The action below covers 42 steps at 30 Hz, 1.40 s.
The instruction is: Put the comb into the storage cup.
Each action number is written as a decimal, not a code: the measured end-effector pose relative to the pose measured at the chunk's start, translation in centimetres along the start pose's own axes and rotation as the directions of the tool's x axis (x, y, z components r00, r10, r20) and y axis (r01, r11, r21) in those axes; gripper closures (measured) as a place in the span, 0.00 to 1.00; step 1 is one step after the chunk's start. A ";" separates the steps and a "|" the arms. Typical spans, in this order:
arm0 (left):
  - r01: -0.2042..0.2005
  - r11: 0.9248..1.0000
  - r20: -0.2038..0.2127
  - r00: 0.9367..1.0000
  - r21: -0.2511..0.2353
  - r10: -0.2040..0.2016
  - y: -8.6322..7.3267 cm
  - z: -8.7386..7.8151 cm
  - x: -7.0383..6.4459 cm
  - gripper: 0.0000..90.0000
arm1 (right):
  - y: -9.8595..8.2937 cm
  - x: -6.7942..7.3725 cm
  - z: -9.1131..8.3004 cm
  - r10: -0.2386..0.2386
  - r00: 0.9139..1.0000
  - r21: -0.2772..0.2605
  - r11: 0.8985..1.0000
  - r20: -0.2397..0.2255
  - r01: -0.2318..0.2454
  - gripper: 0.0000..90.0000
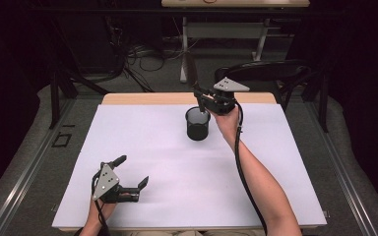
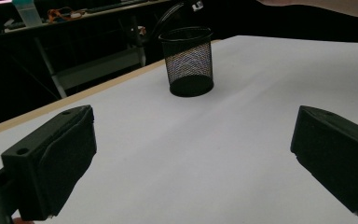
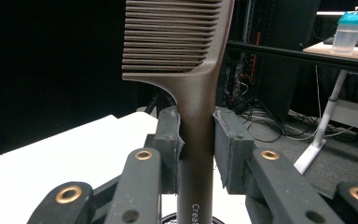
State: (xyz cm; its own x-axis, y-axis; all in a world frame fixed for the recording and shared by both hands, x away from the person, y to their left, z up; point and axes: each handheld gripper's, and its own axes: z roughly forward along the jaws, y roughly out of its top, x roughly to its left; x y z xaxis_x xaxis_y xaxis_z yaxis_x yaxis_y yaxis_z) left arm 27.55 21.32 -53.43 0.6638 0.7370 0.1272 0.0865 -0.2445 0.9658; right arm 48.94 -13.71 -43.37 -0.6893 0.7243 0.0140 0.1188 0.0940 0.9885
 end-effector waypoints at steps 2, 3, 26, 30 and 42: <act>-0.002 1.000 0.000 1.000 0.000 0.002 0.0 0.0 0.0 0.00 | -0.1 0.0 0.1 -0.003 1.000 0.004 1.000 0.002 0.003 0.81; -0.002 1.000 0.000 1.000 0.000 0.002 0.0 0.0 0.0 0.00 | -0.1 0.0 0.2 0.000 1.000 0.003 1.000 -0.001 0.000 0.81; -0.002 1.000 0.000 1.000 0.001 0.002 0.0 0.0 0.0 0.00 | -0.8 0.1 1.0 0.002 1.000 0.024 1.000 -0.002 -0.002 0.81; -0.003 1.000 0.000 1.000 0.001 0.003 0.0 0.0 0.0 0.00 | -1.0 0.1 1.2 0.003 1.000 0.027 1.000 -0.004 -0.003 0.81; 0.001 1.000 0.001 1.000 0.002 -0.001 0.0 0.0 0.0 0.00 | -1.5 0.0 1.5 0.004 1.000 0.044 0.999 -0.008 -0.004 0.81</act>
State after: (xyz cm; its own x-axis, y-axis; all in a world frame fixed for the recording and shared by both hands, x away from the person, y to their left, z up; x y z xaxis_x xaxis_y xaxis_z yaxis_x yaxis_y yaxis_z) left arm 27.53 21.30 -53.43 0.6644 0.7367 0.1261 0.0884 -0.2450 0.9655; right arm 49.79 -12.83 -45.09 -0.6945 0.7192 0.0193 0.1526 0.1210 0.9809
